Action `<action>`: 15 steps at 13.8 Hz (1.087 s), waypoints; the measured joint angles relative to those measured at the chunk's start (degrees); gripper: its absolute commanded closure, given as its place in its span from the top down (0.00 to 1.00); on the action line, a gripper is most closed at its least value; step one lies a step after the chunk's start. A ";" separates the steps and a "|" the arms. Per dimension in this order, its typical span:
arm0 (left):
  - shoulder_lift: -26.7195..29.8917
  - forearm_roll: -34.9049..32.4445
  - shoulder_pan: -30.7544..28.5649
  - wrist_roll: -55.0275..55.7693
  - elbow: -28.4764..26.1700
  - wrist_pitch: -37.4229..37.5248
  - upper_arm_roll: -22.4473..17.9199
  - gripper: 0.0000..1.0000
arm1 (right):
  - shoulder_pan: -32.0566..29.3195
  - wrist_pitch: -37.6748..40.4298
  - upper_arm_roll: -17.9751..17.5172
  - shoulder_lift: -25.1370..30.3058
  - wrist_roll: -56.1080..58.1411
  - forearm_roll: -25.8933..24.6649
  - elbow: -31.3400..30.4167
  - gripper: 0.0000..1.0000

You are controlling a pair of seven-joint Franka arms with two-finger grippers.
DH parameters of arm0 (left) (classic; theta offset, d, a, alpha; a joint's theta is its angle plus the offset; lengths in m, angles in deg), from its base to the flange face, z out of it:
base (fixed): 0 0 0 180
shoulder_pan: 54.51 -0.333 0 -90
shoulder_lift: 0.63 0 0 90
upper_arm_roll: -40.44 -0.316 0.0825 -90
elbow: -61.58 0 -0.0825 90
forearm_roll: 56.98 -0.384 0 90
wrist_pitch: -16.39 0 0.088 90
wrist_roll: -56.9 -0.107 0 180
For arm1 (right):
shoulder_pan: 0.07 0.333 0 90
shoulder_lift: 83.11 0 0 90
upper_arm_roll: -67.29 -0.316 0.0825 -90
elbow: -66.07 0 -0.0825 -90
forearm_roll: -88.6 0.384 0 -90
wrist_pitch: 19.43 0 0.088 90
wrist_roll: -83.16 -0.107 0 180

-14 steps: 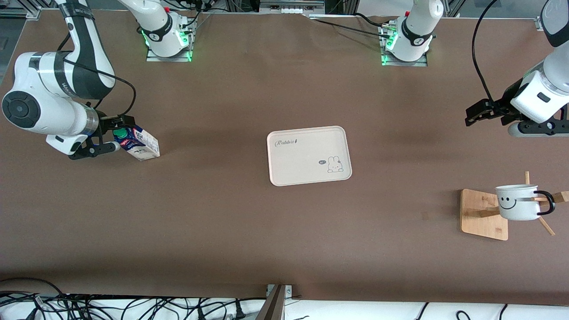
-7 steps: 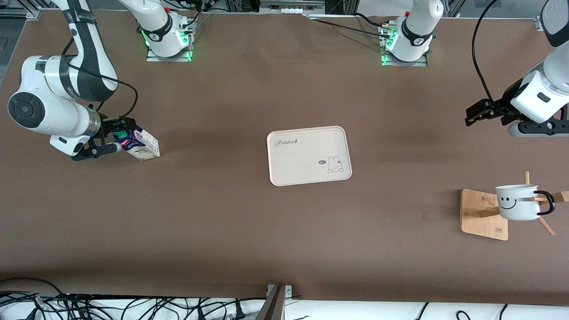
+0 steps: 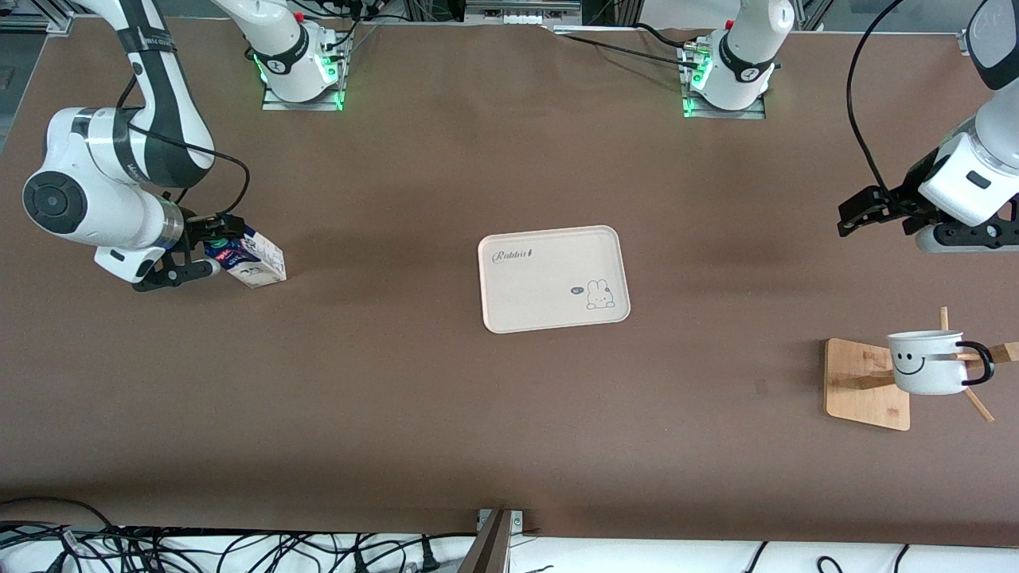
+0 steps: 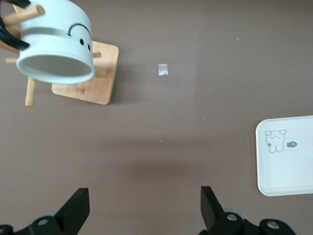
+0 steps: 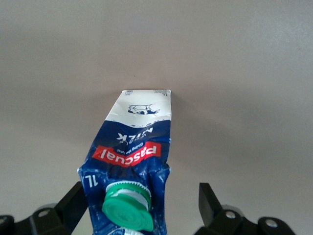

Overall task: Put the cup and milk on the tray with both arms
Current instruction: 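Lift the carton with the right gripper while the left gripper reaches the mug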

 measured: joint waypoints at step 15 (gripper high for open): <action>-5.97 -1.38 -3.61 -0.13 -14.88 -39.55 -1.06 1.00 | 0.01 -0.05 -0.86 -0.51 -2.23 0.01 -0.13 0.53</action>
